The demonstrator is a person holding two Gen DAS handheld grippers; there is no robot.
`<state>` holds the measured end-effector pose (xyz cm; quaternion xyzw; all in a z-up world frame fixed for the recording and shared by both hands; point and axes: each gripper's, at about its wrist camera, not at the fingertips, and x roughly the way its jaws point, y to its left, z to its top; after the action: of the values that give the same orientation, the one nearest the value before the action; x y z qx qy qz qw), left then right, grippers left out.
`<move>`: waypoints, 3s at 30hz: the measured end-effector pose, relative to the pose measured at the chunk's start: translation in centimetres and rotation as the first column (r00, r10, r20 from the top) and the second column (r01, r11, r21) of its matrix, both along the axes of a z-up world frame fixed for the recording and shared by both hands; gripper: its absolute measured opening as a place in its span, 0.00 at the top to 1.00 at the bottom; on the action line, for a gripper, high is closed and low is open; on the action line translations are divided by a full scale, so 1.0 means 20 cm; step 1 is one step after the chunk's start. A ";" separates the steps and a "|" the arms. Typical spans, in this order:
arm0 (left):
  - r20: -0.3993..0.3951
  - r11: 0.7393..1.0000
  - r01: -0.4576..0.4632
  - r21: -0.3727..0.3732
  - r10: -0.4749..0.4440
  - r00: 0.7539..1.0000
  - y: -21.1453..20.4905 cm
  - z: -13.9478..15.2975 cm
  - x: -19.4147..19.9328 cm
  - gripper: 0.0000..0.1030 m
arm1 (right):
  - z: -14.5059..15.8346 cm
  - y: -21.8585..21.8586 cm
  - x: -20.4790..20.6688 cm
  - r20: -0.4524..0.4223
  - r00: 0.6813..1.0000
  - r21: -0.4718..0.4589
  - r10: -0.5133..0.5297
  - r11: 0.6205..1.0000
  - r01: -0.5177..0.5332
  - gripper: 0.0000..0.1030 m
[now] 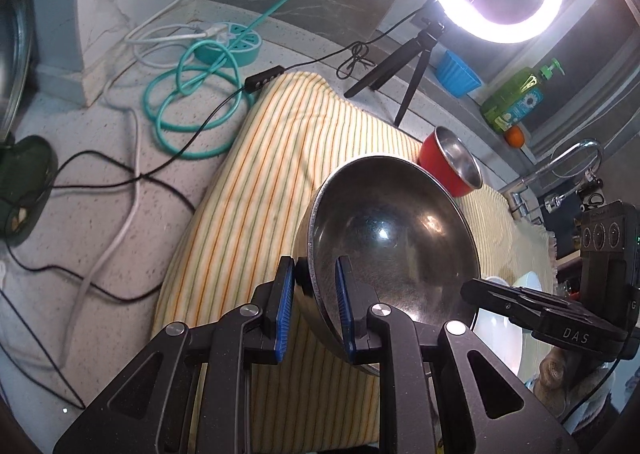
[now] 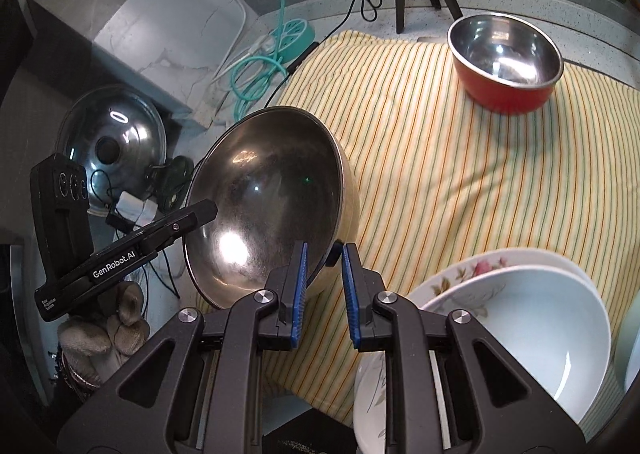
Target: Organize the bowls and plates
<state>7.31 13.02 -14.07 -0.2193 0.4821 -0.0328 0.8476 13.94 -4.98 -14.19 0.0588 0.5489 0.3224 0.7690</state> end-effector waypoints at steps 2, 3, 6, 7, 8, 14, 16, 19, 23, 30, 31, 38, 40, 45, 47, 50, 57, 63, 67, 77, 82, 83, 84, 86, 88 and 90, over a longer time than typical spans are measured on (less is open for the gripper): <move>-0.007 1.000 -0.009 -0.002 0.009 1.000 0.00 -0.01 -0.04 0.82 | -0.02 0.00 -0.02 -0.009 1.000 -0.003 0.006 1.000 -0.006 0.83; -0.009 1.000 -0.012 -0.002 0.012 1.000 0.00 -0.01 -0.05 0.82 | -0.04 0.00 -0.03 -0.016 1.000 -0.004 0.009 1.000 -0.009 0.83; -0.016 1.000 -0.020 -0.007 0.020 1.000 0.00 -0.02 -0.08 0.82 | -0.07 0.00 -0.06 -0.029 0.999 -0.007 0.016 1.000 -0.016 0.83; -0.017 1.000 -0.023 -0.008 0.023 1.000 0.00 -0.03 -0.09 0.82 | -0.08 0.00 -0.07 -0.033 0.999 -0.007 0.018 1.000 -0.018 0.83; -0.019 1.000 -0.024 -0.007 0.024 1.000 0.00 -0.03 -0.10 0.82 | -0.08 0.00 -0.08 -0.037 0.999 -0.008 0.019 1.000 -0.020 0.83; -0.034 1.000 -0.027 -0.009 0.027 0.999 0.00 -0.05 -0.15 0.82 | -0.09 0.00 -0.11 -0.041 0.999 -0.009 0.030 0.999 -0.031 0.83; -0.039 1.000 -0.029 -0.011 0.029 0.999 0.00 -0.05 -0.16 0.82 | -0.09 0.01 -0.12 -0.040 0.999 -0.009 0.031 0.999 -0.031 0.83; -0.045 0.999 -0.029 -0.014 0.029 0.999 0.00 -0.06 -0.18 0.82 | -0.10 0.01 -0.13 -0.036 0.999 -0.013 0.037 0.999 -0.038 0.83; -0.051 0.999 -0.034 -0.019 0.033 0.998 0.00 -0.07 -0.20 0.82 | -0.11 0.01 -0.15 -0.043 0.998 -0.013 0.044 0.999 -0.045 0.82; -0.058 0.999 -0.040 -0.026 0.039 0.998 0.01 -0.08 -0.22 0.82 | -0.13 0.01 -0.18 -0.054 0.996 -0.009 0.066 0.998 -0.066 0.82; -0.060 0.999 -0.041 -0.023 0.040 0.997 0.01 -0.08 -0.22 0.82 | -0.13 0.01 -0.19 -0.049 0.996 -0.011 0.068 0.998 -0.069 0.80; -0.034 0.999 -0.042 -0.011 0.042 0.999 0.00 -0.03 -0.23 0.68 | -0.06 -0.01 -0.22 0.022 0.998 -0.013 0.059 0.998 -0.059 0.52; -0.025 0.999 -0.044 -0.006 0.044 0.999 0.00 -0.01 -0.23 0.68 | -0.03 -0.03 -0.23 0.044 0.998 -0.006 0.049 0.999 -0.049 0.41; -0.014 0.999 -0.051 0.009 0.051 0.999 0.00 0.01 -0.23 0.58 | 0.02 -0.07 -0.23 0.079 0.996 0.002 0.031 1.000 -0.031 0.31; -0.010 0.999 -0.053 0.011 0.053 0.999 0.00 0.02 -0.23 0.57 | 0.04 -0.09 -0.23 0.089 0.996 0.012 0.022 1.000 -0.023 0.27; -0.006 0.998 -0.053 0.019 0.054 0.999 -0.02 0.04 -0.23 0.46 | 0.07 -0.13 -0.23 0.109 0.994 0.018 0.011 1.000 -0.013 0.25; 0.015 0.999 -0.029 0.041 0.028 0.999 -0.07 0.09 -0.19 0.44 | 0.16 -0.25 -0.21 0.170 0.984 0.014 -0.046 0.999 0.044 0.15; 0.045 0.999 0.007 0.052 -0.009 0.999 -0.12 0.15 -0.11 0.44 | 0.25 -0.38 -0.14 0.209 0.971 0.022 -0.112 0.994 0.109 0.15; 0.066 0.999 0.024 0.043 -0.027 0.997 -0.16 0.20 -0.04 0.44 | 0.30 -0.47 -0.07 0.220 0.962 0.040 -0.161 0.987 0.156 0.15; 0.117 0.994 0.103 0.043 -0.108 0.987 -0.30 0.30 0.16 0.44 | 0.44 -0.64 0.08 0.245 0.943 0.086 -0.225 0.974 0.210 0.15; 0.136 0.989 0.144 0.030 -0.147 0.980 -0.38 0.34 0.30 0.44 | 0.46 -0.69 0.19 0.263 0.933 0.089 -0.247 0.969 0.232 0.15; 0.136 0.988 0.154 0.025 -0.156 0.978 -0.40 0.34 0.33 0.44 | 0.46 -0.70 0.21 0.257 0.934 0.093 -0.250 0.968 0.233 0.15; 0.134 0.986 0.164 0.020 -0.165 0.977 -0.41 0.34 0.36 0.44 | 0.44 -0.71 0.25 0.245 0.936 0.101 -0.253 0.967 0.235 0.15; 0.125 0.983 0.184 0.010 -0.184 0.975 -0.45 0.33 0.43 0.44 | 0.41 -0.72 0.30 0.228 0.938 0.102 -0.261 0.964 0.244 0.15; 0.114 0.980 0.197 -0.003 -0.196 0.974 -0.48 0.31 0.50 0.46 | 0.36 -0.74 0.36 0.201 0.938 0.108 -0.282 0.958 0.264 0.17; 0.107 0.980 0.201 -0.008 -0.199 0.974 -0.50 0.29 0.55 0.47 | 0.30 -0.76 0.43 0.157 0.944 0.118 -0.291 0.954 0.275 0.25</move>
<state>18.23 2.97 -8.33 -0.1754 0.4557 -0.1342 0.8623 22.46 -20.20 -8.13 0.1453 0.4502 0.2381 0.8482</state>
